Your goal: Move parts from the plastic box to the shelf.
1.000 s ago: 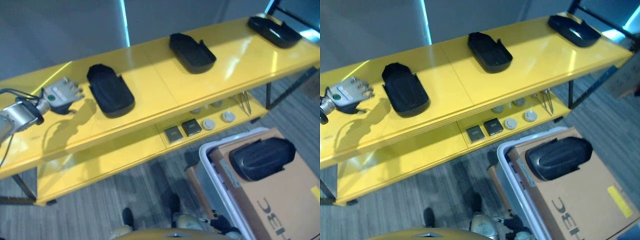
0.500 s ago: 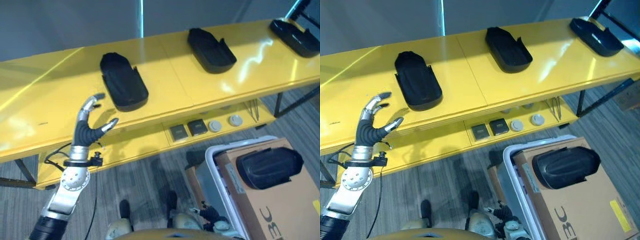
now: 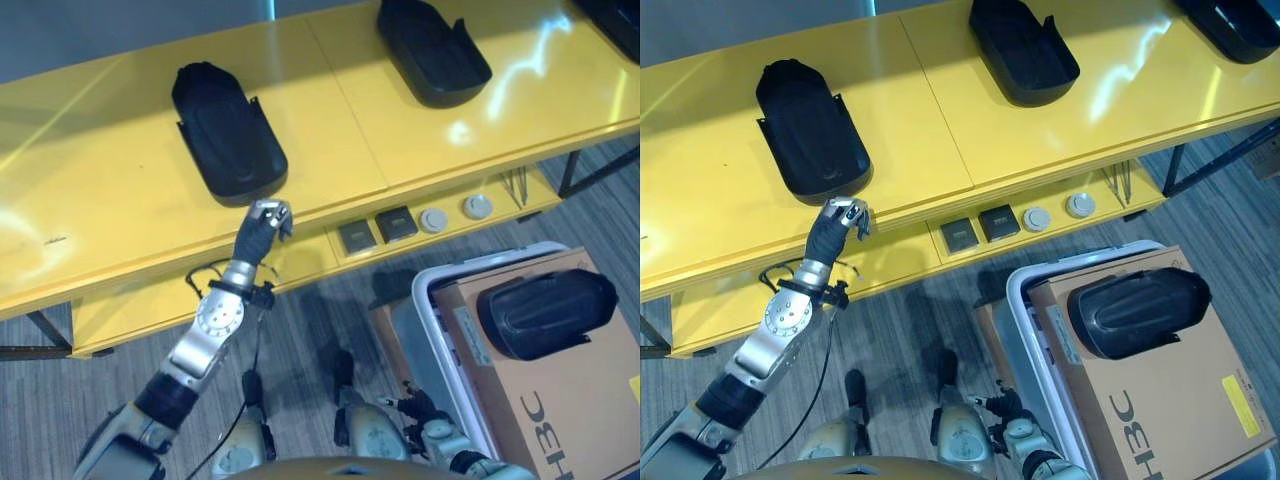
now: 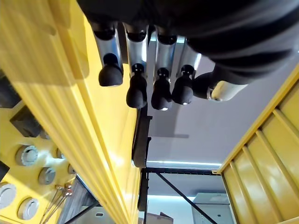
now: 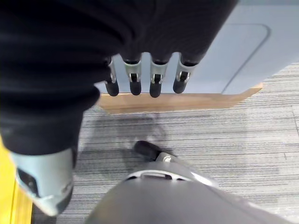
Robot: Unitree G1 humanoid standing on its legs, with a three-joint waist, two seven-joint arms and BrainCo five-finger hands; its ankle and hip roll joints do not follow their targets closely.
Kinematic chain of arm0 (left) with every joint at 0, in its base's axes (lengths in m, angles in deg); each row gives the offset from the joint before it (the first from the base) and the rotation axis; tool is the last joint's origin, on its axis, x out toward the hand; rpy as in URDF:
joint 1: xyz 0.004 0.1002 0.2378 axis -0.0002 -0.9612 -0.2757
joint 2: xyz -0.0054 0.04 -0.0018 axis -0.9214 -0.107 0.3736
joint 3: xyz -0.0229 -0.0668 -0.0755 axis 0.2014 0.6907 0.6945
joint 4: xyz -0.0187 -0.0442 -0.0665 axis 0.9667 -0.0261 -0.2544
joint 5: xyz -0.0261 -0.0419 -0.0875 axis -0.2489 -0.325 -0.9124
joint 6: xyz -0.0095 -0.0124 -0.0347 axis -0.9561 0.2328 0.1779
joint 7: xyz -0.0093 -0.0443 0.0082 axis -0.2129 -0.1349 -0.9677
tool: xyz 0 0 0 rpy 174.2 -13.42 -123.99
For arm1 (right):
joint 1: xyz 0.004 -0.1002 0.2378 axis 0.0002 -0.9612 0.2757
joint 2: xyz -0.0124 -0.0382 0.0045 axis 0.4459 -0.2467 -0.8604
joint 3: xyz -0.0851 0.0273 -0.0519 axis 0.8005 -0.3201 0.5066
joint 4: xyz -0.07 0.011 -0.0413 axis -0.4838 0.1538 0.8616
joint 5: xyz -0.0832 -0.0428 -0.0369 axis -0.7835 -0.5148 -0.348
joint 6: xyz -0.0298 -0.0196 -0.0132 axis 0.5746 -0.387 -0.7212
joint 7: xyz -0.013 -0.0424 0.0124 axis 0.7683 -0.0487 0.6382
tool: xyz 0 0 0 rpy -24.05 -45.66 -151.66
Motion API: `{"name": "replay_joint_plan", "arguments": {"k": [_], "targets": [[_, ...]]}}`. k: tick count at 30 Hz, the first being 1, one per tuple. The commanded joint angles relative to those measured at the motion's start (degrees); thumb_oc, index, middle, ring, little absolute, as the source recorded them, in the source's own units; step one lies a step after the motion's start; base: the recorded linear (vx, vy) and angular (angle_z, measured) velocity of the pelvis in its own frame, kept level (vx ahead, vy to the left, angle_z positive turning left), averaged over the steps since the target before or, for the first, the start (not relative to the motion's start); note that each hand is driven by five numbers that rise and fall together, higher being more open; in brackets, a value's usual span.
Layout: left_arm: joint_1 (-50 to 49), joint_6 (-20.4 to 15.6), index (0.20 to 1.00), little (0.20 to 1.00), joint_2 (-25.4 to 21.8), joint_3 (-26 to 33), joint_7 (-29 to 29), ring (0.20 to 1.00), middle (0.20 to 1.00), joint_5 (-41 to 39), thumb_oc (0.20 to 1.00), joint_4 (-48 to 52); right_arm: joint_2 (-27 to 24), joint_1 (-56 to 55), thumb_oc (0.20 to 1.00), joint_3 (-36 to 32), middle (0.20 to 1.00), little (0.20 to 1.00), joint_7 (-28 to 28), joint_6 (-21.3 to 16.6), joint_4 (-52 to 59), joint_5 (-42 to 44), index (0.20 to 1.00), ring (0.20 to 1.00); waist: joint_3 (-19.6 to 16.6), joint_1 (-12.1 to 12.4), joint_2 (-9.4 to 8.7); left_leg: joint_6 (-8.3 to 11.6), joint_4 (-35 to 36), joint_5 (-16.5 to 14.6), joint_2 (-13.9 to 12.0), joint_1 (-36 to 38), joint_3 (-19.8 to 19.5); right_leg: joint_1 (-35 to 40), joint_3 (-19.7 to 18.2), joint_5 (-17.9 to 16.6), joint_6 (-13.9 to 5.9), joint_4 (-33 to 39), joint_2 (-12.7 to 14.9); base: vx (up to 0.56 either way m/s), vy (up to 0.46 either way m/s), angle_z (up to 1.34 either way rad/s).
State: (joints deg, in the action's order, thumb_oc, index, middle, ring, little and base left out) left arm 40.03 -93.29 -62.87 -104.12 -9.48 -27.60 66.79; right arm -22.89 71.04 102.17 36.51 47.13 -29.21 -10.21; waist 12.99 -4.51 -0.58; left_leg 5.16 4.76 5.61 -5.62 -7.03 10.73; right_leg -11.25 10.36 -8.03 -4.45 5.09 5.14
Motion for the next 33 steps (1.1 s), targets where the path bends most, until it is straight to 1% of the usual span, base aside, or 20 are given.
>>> {"name": "replay_joint_plan", "arguments": {"k": [1,3,5,7,10,13,18,20,23,28,33], "targets": [[4.66,-2.48,0.2,0.2,0.39,0.8,3.71,0.2,0.2,4.86,0.2,0.63,3.45,0.52,1.0,3.17,1.0,1.0,-0.99,0.49,-2.15,-0.35,1.0,1.0,-0.28,-0.19,-1.57,0.76,0.24,-0.98,-1.66,-0.23,-2.32,1.4,0.49,0.29,-4.94,-0.09,3.95,0.05,-0.004,0.01],[6.8,-2.43,0.2,0.2,1.33,0.85,6.04,0.2,0.2,5.81,0.2,-0.57,3.6,0.37,1.0,3.48,1.0,1.0,-1.34,0.38,-2.02,-0.45,1.0,1.0,-0.34,-0.4,-1.63,0.78,0.24,-0.96,-1.62,-0.39,-2.24,1.22,0.51,0.28,-4.93,-0.09,4.03,0.02,0.002,0.02],[7.82,-2.4,0.2,0.2,1.65,0.94,7.05,0.2,0.2,6.82,0.2,-0.97,3.63,0.54,1.0,3.56,1.0,1.0,-1.44,0.27,-1.94,-0.33,1.0,1.0,-0.31,-0.51,-1.65,0.76,0.24,-0.99,-1.54,-0.48,-2.17,1.07,0.42,0.26,-4.95,-0.09,4.02,0.0,0.0,0.0],[10.38,-1.92,0.2,0.2,2.6,1.47,10.39,0.2,0.2,8.49,0.2,-3.1,3.95,1.04,1.0,4.2,1.0,1.0,-2.07,-0.17,-1.33,-0.07,1.0,1.0,-0.19,-0.77,-1.79,0.72,0.24,-1.02,-1.45,-0.72,-2.04,0.51,0.13,0.04,-5.06,-0.09,4.06,0.04,0.012,-0.01],[10.79,-1.26,0.2,0.2,2.7,2.24,11.64,0.2,0.2,9.78,0.2,-4.13,4.03,1.24,1.0,4.42,1.0,1.0,-2.1,-0.26,-1.0,-0.1,1.0,1.0,-0.18,-0.82,-1.9,0.69,0.24,-1.09,-1.4,-0.76,-1.94,0.35,0.05,-0.01,-5.08,-0.09,4.08,0.01,0.002,-0.03],[10.14,0.02,0.2,0.2,2.4,4.65,14.27,0.2,0.2,12.05,0.2,-5.96,4.11,1.28,1.0,4.56,1.0,1.0,-2.38,-0.6,-0.23,0.07,1.0,1.0,0.04,-0.69,-1.96,0.65,0.24,-1.16,-1.35,-0.76,-1.83,0.28,-0.09,0.07,-4.99,-0.09,4.08,0.02,0.008,-0.03],[9.78,0.42,0.2,0.2,1.55,7.22,16.22,0.2,0.2,13.4,0.2,-6.67,4.23,1.61,1.0,4.48,1.0,1.0,-2.4,-0.82,-0.2,0.18,1.0,1.0,0.41,-0.5,-1.95,0.65,0.24,-1.13,-1.32,-1.0,-1.92,0.06,-0.08,0.07,-4.95,-0.09,4.09,0.0,0.0,0.0],[11.45,1.1,0.2,0.2,0.81,8.85,18.2,0.2,0.2,14.94,0.2,-8.07,4.09,1.49,1.0,4.69,1.0,1.0,-1.97,-0.89,-0.07,0.19,1.0,1.0,0.42,-0.61,-2.03,0.76,0.24,-1.05,-1.33,-1.34,-1.9,-0.31,-0.18,0.01,-4.93,-0.09,4.05,0.0,0.0,0.0],[13.57,1.85,0.2,0.2,0.03,9.83,20.3,0.2,0.2,17.55,0.2,-8.83,3.92,1.19,1.0,5.01,1.0,1.0,-1.79,-0.91,-0.42,-0.62,1.0,1.0,0.28,-0.82,-2.15,0.79,0.24,-1.17,-1.44,-1.41,-1.83,-0.37,-0.17,0.04,-4.98,-0.09,4.01,0.0,0.0,0.0],[15.96,2.63,0.2,0.2,-0.74,11.82,22.42,0.2,0.2,19.15,0.2,-9.66,3.91,1.6,1.0,4.82,1.0,1.0,-1.78,-1.13,-0.43,-0.37,1.0,1.0,0.26,-1.1,-2.5,0.78,0.24,-1.26,-1.54,-1.54,-1.65,-0.8,-0.45,-0.03,-5.03,-0.09,3.8,0.0,0.0,0.0],[18.22,3.05,0.2,0.2,-1.21,11.88,22.93,0.2,0.2,19.96,0.2,-11.87,3.73,1.69,1.0,5.18,1.0,1.0,-1.31,-1.31,-0.08,-0.37,1.0,1.0,0.04,-1.46,-2.74,0.85,0.24,-1.26,-1.69,-1.46,-1.49,-0.93,-0.87,0.07,-4.98,-0.09,3.62,0.0,0.0,0.0]]}}
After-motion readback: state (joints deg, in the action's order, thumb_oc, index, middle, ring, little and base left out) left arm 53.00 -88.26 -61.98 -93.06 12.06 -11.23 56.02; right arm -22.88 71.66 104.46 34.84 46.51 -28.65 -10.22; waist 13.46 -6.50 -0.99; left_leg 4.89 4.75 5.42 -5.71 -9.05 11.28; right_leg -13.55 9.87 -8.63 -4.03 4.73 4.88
